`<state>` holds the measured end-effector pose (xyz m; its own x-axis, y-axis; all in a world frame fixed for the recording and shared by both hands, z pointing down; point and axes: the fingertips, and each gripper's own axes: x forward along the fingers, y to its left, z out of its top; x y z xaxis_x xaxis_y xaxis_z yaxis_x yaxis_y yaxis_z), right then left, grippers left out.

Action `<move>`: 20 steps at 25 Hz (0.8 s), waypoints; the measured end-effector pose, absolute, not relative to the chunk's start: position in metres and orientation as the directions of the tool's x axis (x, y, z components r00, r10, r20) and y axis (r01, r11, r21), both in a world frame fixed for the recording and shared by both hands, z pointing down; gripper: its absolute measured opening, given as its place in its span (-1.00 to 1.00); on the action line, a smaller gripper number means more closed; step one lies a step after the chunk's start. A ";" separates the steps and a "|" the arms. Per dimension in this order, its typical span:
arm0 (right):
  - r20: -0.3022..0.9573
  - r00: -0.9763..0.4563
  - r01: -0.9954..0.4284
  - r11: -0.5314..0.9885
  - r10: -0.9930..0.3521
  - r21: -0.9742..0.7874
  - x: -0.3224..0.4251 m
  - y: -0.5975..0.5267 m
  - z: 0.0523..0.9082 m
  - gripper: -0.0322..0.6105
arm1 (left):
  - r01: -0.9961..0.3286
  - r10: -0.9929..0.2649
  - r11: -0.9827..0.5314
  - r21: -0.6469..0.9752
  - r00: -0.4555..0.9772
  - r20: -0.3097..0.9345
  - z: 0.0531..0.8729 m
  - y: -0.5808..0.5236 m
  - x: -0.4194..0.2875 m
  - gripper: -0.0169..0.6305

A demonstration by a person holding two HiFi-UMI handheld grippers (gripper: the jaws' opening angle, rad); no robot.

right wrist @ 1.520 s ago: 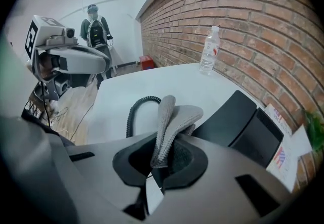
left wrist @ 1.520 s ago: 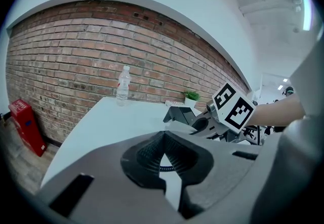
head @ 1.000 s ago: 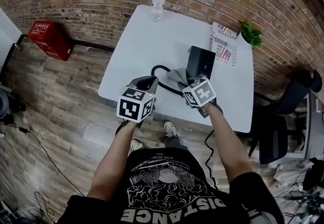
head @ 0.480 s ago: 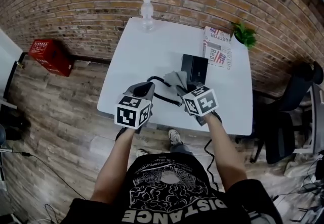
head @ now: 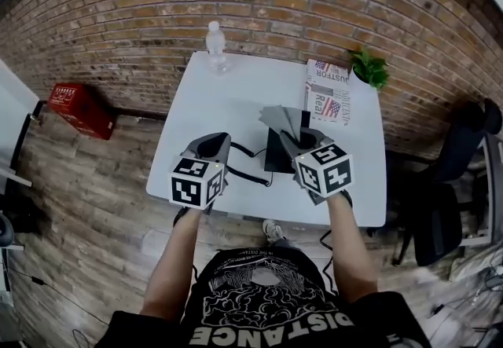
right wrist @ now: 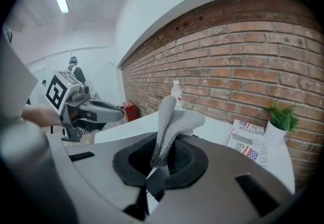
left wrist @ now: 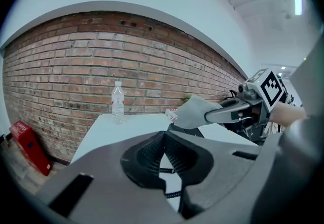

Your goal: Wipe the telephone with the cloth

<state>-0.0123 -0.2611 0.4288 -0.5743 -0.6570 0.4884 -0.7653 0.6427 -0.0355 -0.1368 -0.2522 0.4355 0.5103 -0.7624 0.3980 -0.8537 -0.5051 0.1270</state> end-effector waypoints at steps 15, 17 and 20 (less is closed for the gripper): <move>0.328 -0.603 -0.776 0.630 -0.727 -0.032 0.019 -0.273 0.366 -0.87 | -0.894 -0.833 -0.445 0.047 0.433 0.344 0.393 -0.269 -0.129 -0.93; 0.326 -0.602 -0.778 0.628 -0.729 -0.032 0.021 -0.275 0.367 -0.87 | -0.895 -0.833 -0.444 0.046 0.431 0.346 0.394 -0.270 -0.127 -0.93; 0.335 -0.605 -0.774 0.632 -0.723 -0.035 0.023 -0.276 0.371 -0.86 | -0.895 -0.831 -0.443 0.047 0.430 0.354 0.397 -0.271 -0.123 -0.93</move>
<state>0.0228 -0.2755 0.3714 -0.6048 -0.7225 0.3348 -0.7742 0.6320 -0.0346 -0.1233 -0.2711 0.3971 0.4299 -0.8305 0.3541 -0.8951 -0.4435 0.0466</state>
